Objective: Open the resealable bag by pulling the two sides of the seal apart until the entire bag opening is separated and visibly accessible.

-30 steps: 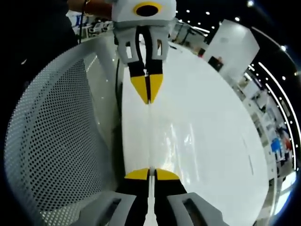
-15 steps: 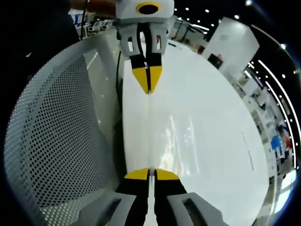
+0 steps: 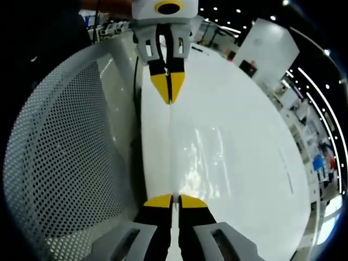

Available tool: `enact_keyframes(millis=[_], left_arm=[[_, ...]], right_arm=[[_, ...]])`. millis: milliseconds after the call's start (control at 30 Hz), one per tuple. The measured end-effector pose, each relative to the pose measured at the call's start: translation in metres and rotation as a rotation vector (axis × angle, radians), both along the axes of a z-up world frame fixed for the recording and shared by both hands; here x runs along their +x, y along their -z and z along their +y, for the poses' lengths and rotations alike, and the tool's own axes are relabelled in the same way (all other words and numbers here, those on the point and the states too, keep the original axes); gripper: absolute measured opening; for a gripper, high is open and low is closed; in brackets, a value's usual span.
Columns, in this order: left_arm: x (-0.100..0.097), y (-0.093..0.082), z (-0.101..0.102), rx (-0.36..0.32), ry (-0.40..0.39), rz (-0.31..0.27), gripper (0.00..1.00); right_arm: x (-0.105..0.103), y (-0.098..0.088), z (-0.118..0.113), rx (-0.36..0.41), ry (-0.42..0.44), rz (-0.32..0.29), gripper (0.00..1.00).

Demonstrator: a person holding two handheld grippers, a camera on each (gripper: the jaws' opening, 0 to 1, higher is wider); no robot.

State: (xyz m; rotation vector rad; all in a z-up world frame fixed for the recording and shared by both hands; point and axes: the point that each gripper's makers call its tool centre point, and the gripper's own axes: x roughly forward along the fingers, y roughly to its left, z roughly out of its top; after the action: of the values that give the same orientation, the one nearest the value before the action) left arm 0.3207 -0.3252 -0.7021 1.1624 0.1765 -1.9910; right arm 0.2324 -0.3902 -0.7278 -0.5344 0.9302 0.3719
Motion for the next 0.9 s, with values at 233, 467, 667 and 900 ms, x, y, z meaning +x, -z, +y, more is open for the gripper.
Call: enact_keyframes(millis=[233, 467, 667, 900], left_arm=[[0.001, 0.001, -0.002, 0.005, 0.005, -0.019, 0.00], [-0.002, 0.001, -0.005, 0.000, 0.008, -0.025, 0.00], [-0.003, 0.001, -0.007, 0.000, 0.015, -0.034, 0.00], [0.000, 0.000, -0.008, -0.004, 0.011, -0.040, 0.00]], right_arm=[[0.002, -0.002, -0.004, 0.031, 0.072, -0.017, 0.00], [0.005, -0.005, -0.003, 0.045, 0.103, -0.036, 0.05], [0.015, -0.015, 0.003, 0.050, 0.091, -0.070, 0.05], [0.024, -0.019, 0.016, 0.073, 0.056, -0.088, 0.05]])
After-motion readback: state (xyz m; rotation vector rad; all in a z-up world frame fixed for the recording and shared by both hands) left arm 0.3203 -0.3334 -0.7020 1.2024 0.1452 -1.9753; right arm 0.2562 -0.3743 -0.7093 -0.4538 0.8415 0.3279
